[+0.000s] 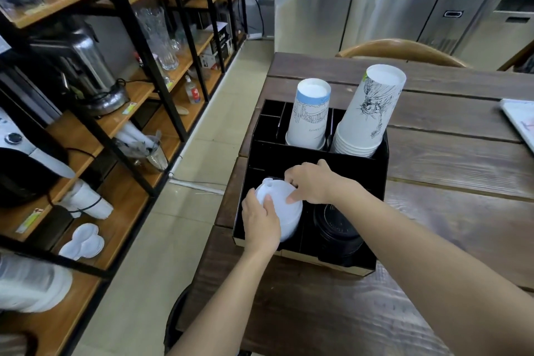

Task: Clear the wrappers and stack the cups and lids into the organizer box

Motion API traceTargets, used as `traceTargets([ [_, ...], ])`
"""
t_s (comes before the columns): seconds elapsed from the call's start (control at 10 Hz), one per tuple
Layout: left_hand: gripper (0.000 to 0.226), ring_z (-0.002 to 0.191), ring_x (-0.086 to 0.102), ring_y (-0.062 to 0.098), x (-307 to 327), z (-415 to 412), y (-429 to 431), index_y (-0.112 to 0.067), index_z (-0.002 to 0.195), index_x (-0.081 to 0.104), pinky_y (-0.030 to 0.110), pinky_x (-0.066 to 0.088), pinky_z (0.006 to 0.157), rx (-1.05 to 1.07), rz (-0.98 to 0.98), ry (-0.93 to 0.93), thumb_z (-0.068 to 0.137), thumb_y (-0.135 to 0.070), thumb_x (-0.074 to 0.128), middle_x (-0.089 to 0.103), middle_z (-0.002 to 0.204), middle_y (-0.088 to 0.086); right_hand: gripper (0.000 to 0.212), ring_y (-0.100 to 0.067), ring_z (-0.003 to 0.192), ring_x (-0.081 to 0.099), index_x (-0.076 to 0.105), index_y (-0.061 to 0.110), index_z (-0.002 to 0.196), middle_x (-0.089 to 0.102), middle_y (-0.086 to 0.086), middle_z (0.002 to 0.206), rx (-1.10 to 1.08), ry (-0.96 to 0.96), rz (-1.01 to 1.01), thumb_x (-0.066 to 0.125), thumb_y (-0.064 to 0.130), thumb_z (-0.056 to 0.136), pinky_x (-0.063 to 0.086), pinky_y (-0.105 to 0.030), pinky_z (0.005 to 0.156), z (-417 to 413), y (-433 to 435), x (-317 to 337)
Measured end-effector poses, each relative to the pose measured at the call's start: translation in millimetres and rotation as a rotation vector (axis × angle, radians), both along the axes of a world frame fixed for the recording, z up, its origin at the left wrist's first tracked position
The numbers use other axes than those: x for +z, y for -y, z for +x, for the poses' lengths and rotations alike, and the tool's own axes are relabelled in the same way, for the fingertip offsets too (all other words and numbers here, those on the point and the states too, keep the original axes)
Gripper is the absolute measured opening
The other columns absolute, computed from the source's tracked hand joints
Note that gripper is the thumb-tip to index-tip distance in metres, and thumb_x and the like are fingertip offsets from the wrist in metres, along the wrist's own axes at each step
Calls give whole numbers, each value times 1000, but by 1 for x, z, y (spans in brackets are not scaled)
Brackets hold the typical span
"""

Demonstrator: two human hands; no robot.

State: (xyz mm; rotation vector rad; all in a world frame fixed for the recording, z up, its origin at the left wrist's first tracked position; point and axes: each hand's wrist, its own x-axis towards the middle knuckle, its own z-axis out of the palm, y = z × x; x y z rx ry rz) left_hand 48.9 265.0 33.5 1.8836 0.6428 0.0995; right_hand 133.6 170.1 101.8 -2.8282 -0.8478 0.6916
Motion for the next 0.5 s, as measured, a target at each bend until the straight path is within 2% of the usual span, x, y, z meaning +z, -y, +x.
traceTargets([
  [0.1,46,135,32,28,-1,-2,9,-4,142,27,35,29,106,106,48,9,100,-21,30,35,147,14,32,-23,112,52,56,11,113,59,-1,114,-12,-44,92,60,27,85,28,-38,96,0,-1,-3],
  [0.2,43,131,37,29,-2,-1,7,-3,140,31,34,32,103,91,91,14,99,-20,30,40,141,16,31,-23,111,53,56,12,111,57,1,106,-34,-60,115,61,26,84,29,-37,94,0,1,-4],
  [0.3,43,126,41,30,-4,0,1,-4,138,34,38,36,101,46,80,-15,99,-22,30,43,138,15,30,-25,104,54,56,10,111,59,-4,109,-57,-124,159,60,25,85,37,-34,86,2,3,-6],
  [0.4,43,123,43,30,1,1,-5,-6,137,34,42,39,99,-32,78,-76,99,-26,31,44,137,14,38,-25,106,54,52,12,121,59,-5,113,-46,-131,87,57,31,88,39,-32,84,-2,3,-4],
  [0.5,47,129,39,31,4,7,-18,-9,139,32,44,36,105,-140,107,-186,97,-29,37,41,142,14,65,-26,130,44,34,14,143,47,-7,143,-50,-127,125,58,37,87,37,-36,105,-3,5,-3],
])
